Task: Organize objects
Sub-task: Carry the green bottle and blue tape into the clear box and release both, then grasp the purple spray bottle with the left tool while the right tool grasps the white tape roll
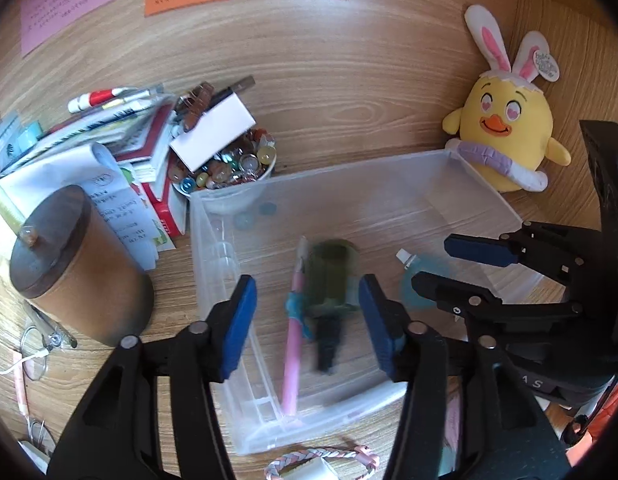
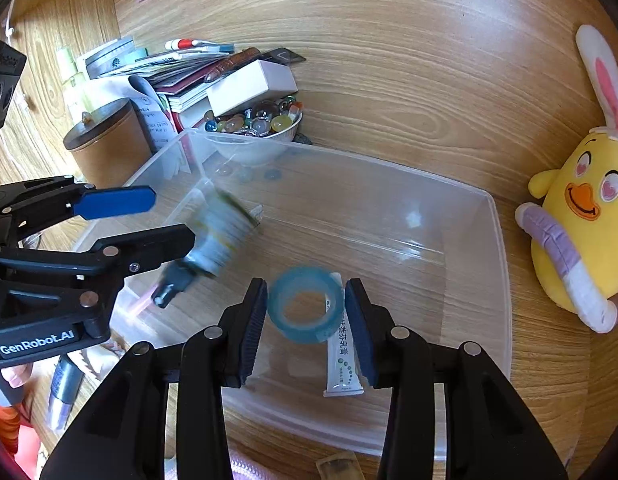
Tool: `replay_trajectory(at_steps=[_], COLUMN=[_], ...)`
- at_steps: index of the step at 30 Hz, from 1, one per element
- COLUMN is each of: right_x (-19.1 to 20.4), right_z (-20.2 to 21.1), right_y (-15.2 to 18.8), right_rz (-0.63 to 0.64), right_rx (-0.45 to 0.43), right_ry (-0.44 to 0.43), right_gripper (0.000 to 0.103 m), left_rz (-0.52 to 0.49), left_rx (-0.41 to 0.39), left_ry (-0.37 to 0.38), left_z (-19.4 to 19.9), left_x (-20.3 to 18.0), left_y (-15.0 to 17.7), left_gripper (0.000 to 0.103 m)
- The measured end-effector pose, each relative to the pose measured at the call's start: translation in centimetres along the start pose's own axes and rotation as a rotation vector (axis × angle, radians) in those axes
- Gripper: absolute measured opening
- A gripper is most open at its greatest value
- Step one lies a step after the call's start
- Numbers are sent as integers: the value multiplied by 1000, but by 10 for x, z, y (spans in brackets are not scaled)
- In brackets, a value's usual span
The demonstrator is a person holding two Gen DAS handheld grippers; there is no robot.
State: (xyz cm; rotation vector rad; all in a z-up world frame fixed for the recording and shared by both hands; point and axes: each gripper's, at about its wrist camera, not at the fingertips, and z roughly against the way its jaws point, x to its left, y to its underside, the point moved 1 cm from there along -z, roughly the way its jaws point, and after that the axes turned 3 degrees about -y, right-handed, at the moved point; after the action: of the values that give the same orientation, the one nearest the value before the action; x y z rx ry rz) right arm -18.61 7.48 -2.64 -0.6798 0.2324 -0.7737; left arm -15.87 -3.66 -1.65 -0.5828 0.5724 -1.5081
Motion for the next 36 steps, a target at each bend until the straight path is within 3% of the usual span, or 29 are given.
replay_trajectory(at_steps=[8, 15, 20, 25, 30, 36], right_x=[-1, -4, -8, -17, -21, -28], right_z=[35, 78, 100, 111, 113, 110], right_y=[7, 23, 47, 74, 101, 130], right_rz=[-9, -31, -62, -123, -151, -216], right_rx=[-65, -147, -179, -176, -142, -97], right_ry=[24, 50, 62, 54, 87, 64], right_gripper=[48, 60, 70, 71, 71, 71], left_rz=[26, 58, 58, 58, 89, 146], left_rx=[-67, -136, -141, -124, -78, -36], left_ry=[-9, -65, -112, -146, -141, -133], left_z=[33, 68, 84, 92, 90, 88], left_x=[6, 13, 15, 14, 16, 20], left_y=[6, 24, 46, 74, 101, 130], left_gripper=[65, 92, 94, 94, 94, 94])
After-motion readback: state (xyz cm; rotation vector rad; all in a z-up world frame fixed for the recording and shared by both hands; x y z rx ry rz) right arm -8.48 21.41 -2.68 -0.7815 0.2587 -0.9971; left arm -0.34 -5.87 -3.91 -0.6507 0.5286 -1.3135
